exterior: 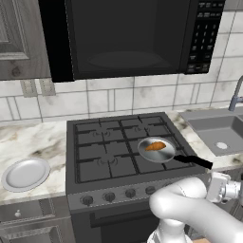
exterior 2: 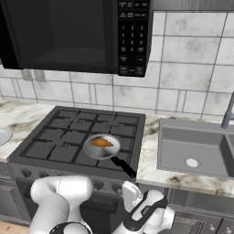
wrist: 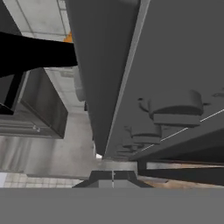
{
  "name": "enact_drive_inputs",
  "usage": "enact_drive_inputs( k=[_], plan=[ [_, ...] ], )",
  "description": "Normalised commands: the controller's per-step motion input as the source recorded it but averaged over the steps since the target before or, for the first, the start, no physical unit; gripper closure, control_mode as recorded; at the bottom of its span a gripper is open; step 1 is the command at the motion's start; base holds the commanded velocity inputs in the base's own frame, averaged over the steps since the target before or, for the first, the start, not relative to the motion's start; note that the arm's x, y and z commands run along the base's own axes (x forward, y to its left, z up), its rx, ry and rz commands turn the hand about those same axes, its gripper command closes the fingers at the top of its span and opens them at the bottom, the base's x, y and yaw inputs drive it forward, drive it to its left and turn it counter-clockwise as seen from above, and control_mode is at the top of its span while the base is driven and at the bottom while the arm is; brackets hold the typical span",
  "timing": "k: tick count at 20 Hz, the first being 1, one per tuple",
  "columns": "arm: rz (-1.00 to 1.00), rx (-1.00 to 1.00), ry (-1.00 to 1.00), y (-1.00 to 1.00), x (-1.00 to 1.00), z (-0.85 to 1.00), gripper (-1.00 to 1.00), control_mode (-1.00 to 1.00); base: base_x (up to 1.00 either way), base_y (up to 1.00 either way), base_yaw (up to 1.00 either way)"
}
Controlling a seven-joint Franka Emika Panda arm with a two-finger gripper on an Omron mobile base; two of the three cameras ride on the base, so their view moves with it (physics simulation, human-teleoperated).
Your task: Pick the croissant and place it on the pan. Then turn on the stove to warm the croissant.
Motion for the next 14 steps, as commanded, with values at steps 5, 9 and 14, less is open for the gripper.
enact_drive_inputs(
  k=[5,9,14],
  plan=[
    [0.0,0.0,0.0,0.0,0.18,-0.01,1.0,-1.0,0.0,0.0,0.0],
    [0.0,0.0,0.01,0.0,0.18,-0.01,1.0,-1.0,0.0,0.0,0.0],
    [0.0,0.0,0.0,0.0,0.07,-0.13,1.0,-1.0,0.0,0.0,0.0]
  ],
)
